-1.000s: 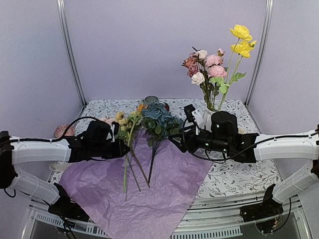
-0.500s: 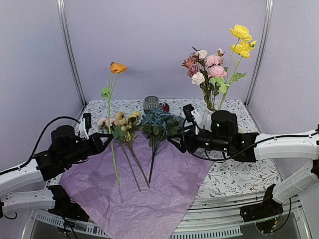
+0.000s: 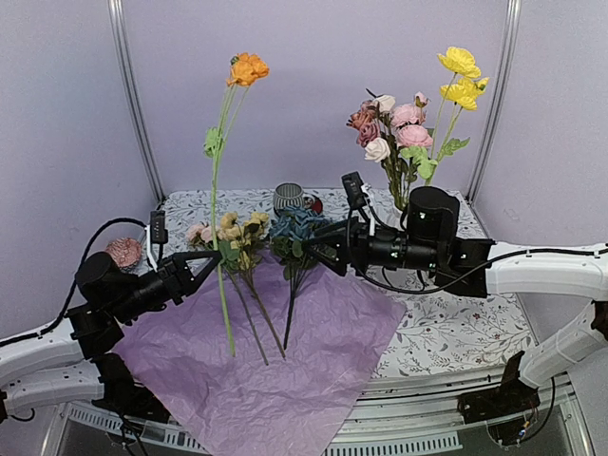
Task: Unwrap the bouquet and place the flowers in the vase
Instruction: Pass from the left arm to the right
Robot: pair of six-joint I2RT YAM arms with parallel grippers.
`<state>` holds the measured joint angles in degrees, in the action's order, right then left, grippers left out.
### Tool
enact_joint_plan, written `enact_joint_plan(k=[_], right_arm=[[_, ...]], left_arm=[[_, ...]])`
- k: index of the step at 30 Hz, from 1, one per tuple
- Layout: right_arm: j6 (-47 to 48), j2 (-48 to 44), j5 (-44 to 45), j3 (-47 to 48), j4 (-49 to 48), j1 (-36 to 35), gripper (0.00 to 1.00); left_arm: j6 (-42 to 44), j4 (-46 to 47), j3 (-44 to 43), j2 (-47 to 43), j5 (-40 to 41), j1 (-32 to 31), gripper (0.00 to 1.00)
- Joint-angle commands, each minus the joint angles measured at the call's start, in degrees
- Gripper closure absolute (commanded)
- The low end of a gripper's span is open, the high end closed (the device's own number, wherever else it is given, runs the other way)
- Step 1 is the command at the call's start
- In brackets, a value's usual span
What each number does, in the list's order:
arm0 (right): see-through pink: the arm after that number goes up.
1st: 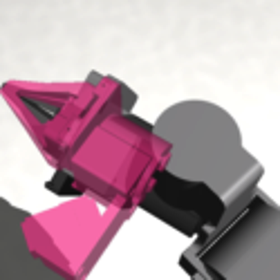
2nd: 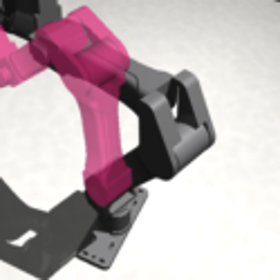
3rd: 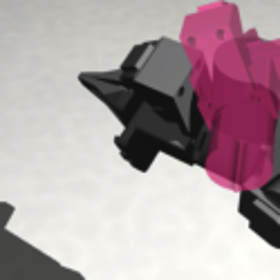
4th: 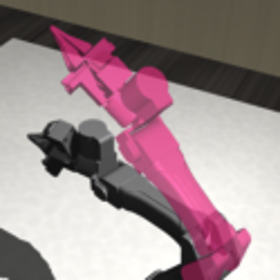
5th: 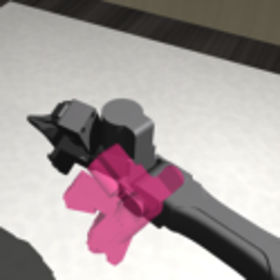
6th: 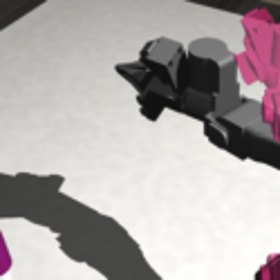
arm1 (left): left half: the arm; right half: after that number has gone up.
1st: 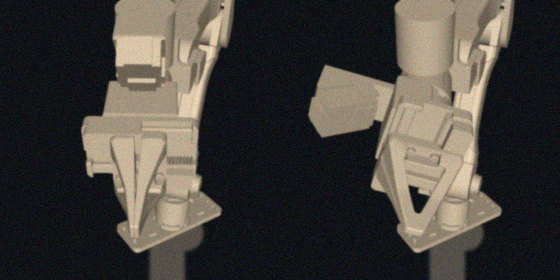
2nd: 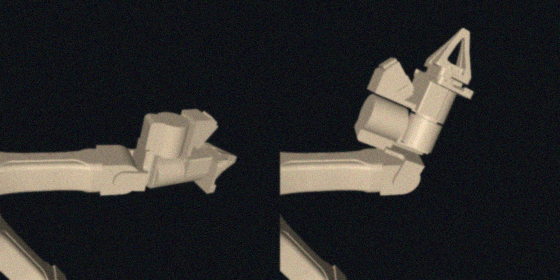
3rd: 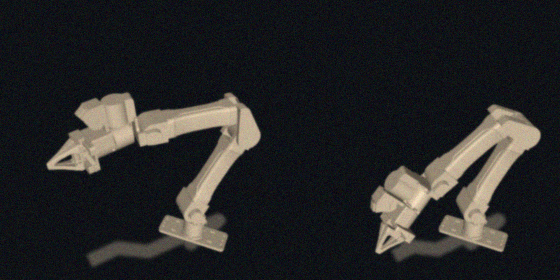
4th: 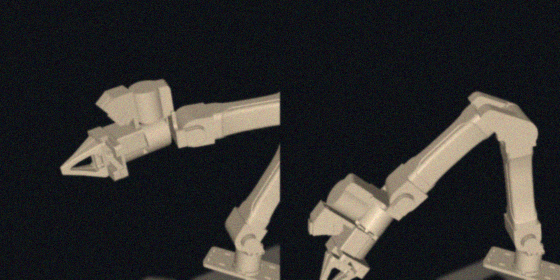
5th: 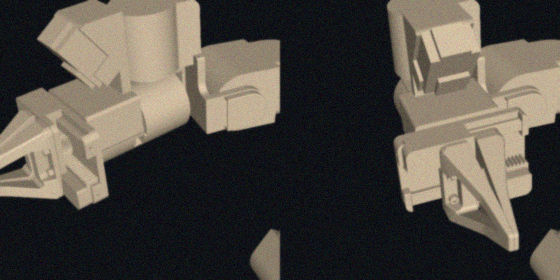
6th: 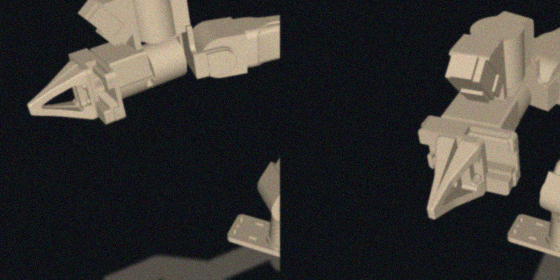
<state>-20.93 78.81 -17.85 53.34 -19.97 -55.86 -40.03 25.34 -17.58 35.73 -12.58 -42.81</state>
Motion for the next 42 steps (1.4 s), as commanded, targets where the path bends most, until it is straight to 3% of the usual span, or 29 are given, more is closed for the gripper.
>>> enact_joint_plan(k=[1, 12, 26, 42], right_arm=[[-1.9, 2.6, -3.2, 3.6, -3.9, -1.9, 0.34], [-1.2, 11.0, -4.0, 12.0, -5.9, -5.0, 0.36], [-1.2, 16.6, -5.9, 20.3, -6.6, -5.6, 0.45], [-1.7, 18.6, -6.2, 23.1, -6.5, -5.7, 0.66]], left_arm=[[3.0, 10.8, 0.9, 2.4, -1.9, -4.0, 1.00], [5.3, 18.1, -0.1, 10.8, -1.8, -9.1, 1.00], [7.0, 19.3, -1.0, 13.7, -2.3, -11.2, 1.00], [7.9, 19.0, -1.3, 13.9, -2.8, -11.9, 1.00]])
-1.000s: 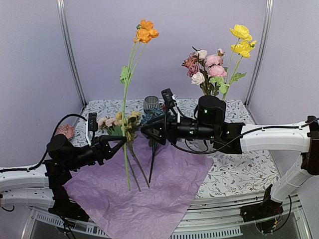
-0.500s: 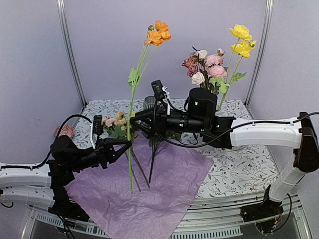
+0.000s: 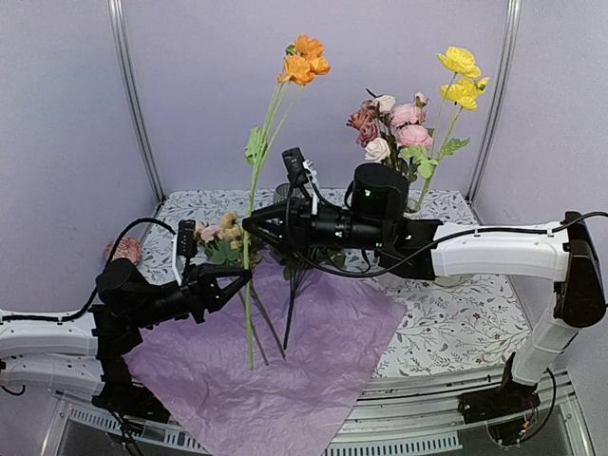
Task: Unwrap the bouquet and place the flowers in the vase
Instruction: Pass from the left arm to the right
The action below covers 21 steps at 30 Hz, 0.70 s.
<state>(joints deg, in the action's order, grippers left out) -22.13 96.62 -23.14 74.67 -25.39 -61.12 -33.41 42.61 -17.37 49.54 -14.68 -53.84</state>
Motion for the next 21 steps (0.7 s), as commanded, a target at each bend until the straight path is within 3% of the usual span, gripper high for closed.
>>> enact_joint_plan(k=[1, 3, 9, 11, 15, 17, 21], right_arm=[[-0.6, 0.8, -0.9, 1.9, -1.1, -0.4, 0.66], [-0.7, 1.0, -1.0, 1.9, -1.1, -0.4, 0.66], [-0.7, 0.3, -0.9, 1.4, -1.1, -0.4, 0.89], [-0.6, -0.5, -0.4, 0.8, -1.0, -0.4, 0.96], [1.3, -3.9, 2.6, -2.6, 0.0, -0.4, 0.97], [3.0, -6.9, 5.8, -4.7, 1.7, -0.3, 0.97], [7.6, -14.8, 13.7, -11.5, 5.6, -0.3, 0.97]], left_arm=[[1.4, 1.7, -1.6, 0.2, -0.9, -0.9, 1.00], [1.5, 1.7, -1.7, 0.4, -1.2, -0.9, 1.00], [1.7, 1.7, -1.7, 0.8, -1.8, -1.0, 1.00], [1.9, 1.7, -1.6, 0.8, -2.0, -1.0, 0.95], [1.7, 0.3, -1.4, 0.3, -1.5, -1.1, 0.48], [1.6, -0.8, -1.2, -0.6, -0.8, -1.1, 0.35], [1.9, -2.6, -0.1, -3.7, 0.9, -1.1, 0.19]])
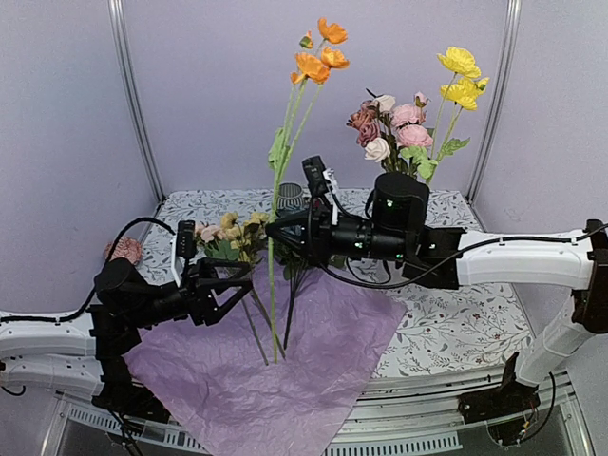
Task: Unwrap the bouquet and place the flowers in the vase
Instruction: Pass from the left arm to the right, then place the fake flower in the vase.
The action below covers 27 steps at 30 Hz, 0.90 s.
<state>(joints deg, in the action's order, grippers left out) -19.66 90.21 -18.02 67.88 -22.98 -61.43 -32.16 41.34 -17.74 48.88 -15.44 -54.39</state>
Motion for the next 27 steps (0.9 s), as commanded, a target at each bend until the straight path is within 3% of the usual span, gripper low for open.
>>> enact_joint_plan(k=[1, 6, 13, 21, 27], right_arm=[[6.6, -10.7, 10.7, -6.1, 4.0, 0.0, 0.97], [11.3, -22.5, 20.8, -13.1, 7.8, 0.0, 0.97], [17.0, -33.0, 32.8, -18.7, 9.3, 0.0, 0.97], [25.1, -37.5, 45.2, -17.6, 11.1, 1.0, 0.97], [26.7, -37.5, 45.6, -13.4, 11.7, 4.9, 0.97]], left_arm=[[0.8, -2.0, 0.6, -3.9, 2.3, -0.5, 0.16], [1.6, -5.4, 1.6, -7.8, 5.8, -0.5, 0.05], [1.8, -9.0, 1.1, -9.3, 8.8, -0.5, 0.02], [1.8, -9.7, 0.0, -7.8, 9.4, -0.5, 0.02], [2.0, -9.2, -0.9, -6.2, 8.7, -0.4, 0.02]])
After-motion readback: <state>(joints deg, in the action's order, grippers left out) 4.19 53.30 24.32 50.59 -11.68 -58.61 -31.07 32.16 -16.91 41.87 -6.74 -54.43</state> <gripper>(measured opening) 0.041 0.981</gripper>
